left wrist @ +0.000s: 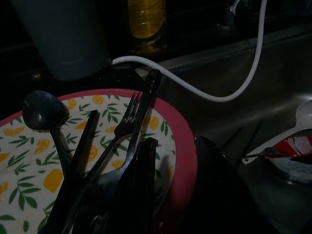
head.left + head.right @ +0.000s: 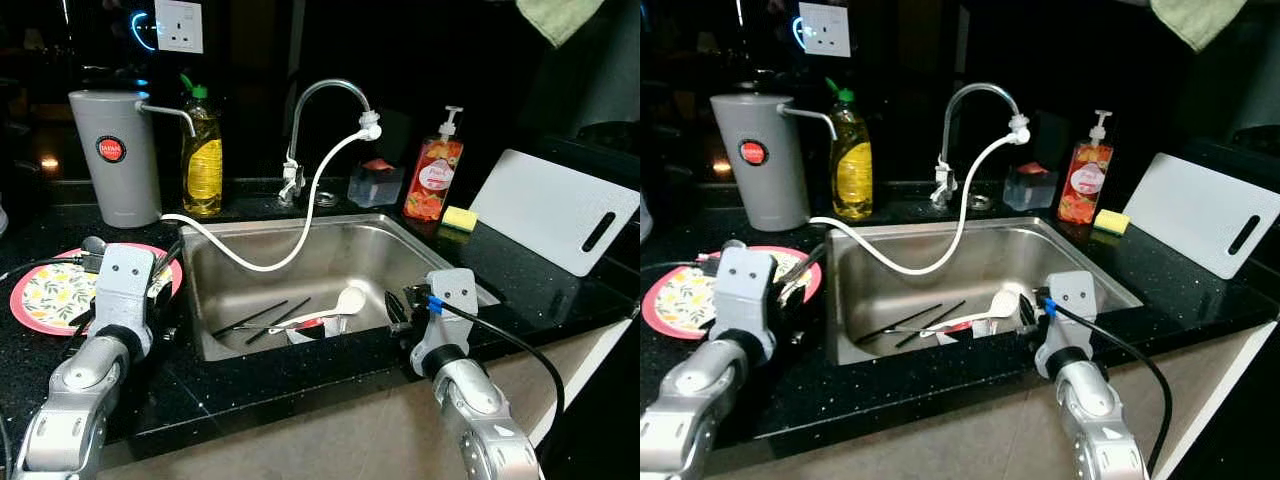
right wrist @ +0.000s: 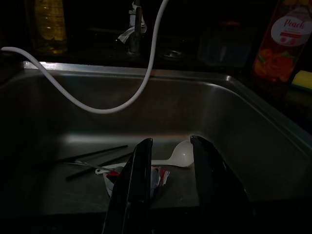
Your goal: Kitchen organization
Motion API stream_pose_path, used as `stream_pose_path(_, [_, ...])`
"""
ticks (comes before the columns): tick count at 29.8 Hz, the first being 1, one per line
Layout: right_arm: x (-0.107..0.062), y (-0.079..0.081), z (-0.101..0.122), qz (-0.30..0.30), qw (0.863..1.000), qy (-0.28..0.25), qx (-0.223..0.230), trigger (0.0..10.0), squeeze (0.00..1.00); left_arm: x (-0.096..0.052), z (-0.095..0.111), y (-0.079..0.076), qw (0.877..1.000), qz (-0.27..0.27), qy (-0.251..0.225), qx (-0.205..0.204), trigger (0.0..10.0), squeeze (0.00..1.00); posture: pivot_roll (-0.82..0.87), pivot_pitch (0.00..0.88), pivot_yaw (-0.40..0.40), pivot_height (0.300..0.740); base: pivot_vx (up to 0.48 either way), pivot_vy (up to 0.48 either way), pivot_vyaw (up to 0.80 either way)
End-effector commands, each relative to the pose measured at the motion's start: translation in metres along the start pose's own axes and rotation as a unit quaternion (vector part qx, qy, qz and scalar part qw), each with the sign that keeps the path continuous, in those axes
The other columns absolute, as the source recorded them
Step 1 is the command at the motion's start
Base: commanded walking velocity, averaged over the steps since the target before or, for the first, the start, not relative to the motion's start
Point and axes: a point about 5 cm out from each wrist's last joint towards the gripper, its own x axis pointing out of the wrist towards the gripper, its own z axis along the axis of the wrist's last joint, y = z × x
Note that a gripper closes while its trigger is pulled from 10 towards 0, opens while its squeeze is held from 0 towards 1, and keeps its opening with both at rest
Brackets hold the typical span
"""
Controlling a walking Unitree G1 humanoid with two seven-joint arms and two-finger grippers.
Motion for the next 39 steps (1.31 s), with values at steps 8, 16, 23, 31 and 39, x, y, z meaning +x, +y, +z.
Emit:
stream_pose_path(8, [-0.0007,0.0004,-0.0033,-0.002,1.0,0.004,0.007,10.0,0.0,-0.0025,0.0,-0.0042,1.0,-0.009,0.003,-0.003,10.0,0.0,0.0,0.0,-0.111,0.74,0.0,0.0,0.0])
stream_pose_path(16, [-0.0001,0.0005,-0.0035,-0.004,1.0,0.002,0.009,10.0,0.0,-0.0008,-0.0025,-0.0048,1.0,-0.012,0.006,0.0,10.0,0.0,0.0,0.0,-0.1,0.74,0.0,0.0,0.0])
stream_pose_path(23, [-0.0016,-0.0013,-0.0025,-0.01,1.0,0.001,0.007,10.0,0.0,-0.0005,-0.0035,-0.0046,1.0,-0.015,0.009,0.0,10.0,0.0,-0.02,0.0,-0.089,0.74,0.0,0.0,0.0])
stream_pose_path(31, [-0.0046,-0.0034,-0.0042,-0.014,1.0,0.004,0.005,10.0,0.0,-0.0008,-0.0034,-0.0021,1.0,-0.013,0.01,0.0,10.0,0.0,-0.02,0.0,-0.087,0.74,0.0,0.0,0.0])
stream_pose_path(39, [-0.0035,-0.0005,-0.0034,-0.015,1.0,0.001,0.009,10.0,0.0,0.0007,-0.0033,-0.0017,1.0,-0.013,0.01,0.002,10.0,0.0,-0.02,0.0,-0.088,0.74,0.0,0.0,0.0])
